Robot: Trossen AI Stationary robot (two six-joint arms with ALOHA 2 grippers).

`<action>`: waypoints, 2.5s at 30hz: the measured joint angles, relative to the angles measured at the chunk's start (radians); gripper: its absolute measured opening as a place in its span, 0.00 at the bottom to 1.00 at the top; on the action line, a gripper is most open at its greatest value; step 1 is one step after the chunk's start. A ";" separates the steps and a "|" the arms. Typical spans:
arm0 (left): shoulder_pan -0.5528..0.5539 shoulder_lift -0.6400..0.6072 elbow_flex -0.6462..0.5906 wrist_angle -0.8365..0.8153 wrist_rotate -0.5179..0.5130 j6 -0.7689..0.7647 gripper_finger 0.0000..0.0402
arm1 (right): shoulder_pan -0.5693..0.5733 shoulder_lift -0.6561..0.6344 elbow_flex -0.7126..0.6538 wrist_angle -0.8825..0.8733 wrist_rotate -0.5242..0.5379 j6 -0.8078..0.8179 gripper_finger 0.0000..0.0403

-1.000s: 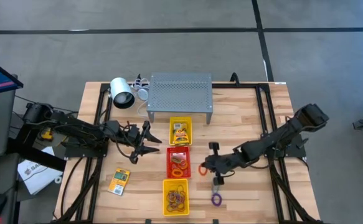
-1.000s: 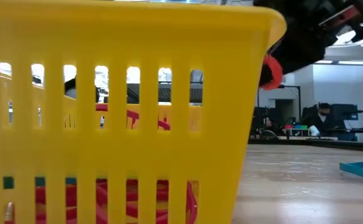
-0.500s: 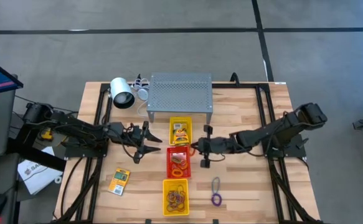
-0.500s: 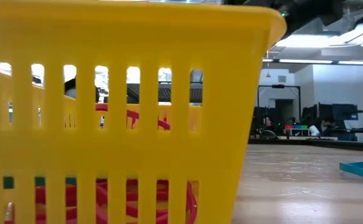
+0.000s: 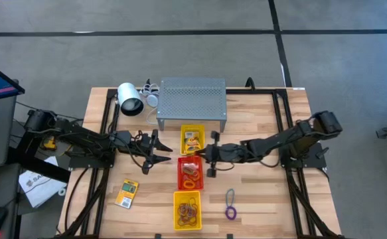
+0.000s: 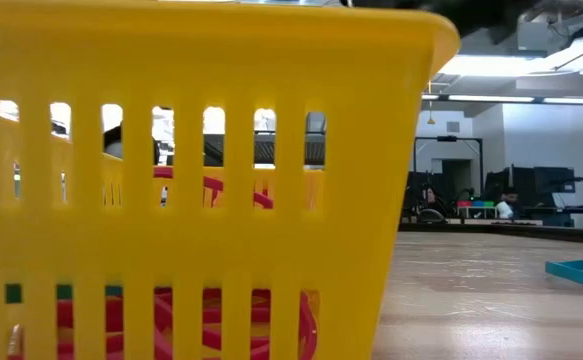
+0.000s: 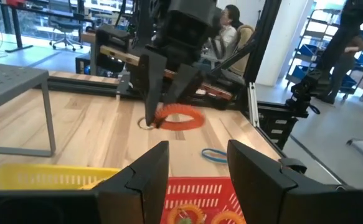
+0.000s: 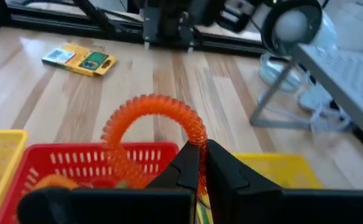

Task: Pick & Place Office Desk Supplies
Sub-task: Put the orange spring rubber band into the red bin

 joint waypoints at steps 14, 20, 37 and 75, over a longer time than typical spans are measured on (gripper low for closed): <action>-0.024 0.000 0.000 0.000 0.000 -0.035 0.40 | 0.004 0.157 0.261 -0.145 0.013 -0.092 0.03; -0.034 0.000 0.000 0.034 0.001 -0.035 0.40 | 0.004 0.153 0.260 -0.142 0.030 -0.078 0.03; -0.030 0.000 0.000 0.075 0.001 -0.179 0.40 | 0.004 0.160 0.265 -0.141 0.157 -0.114 0.03; 0.043 0.170 0.091 0.059 -0.085 -0.324 0.52 | -0.014 0.309 0.601 -0.631 0.316 -0.199 0.03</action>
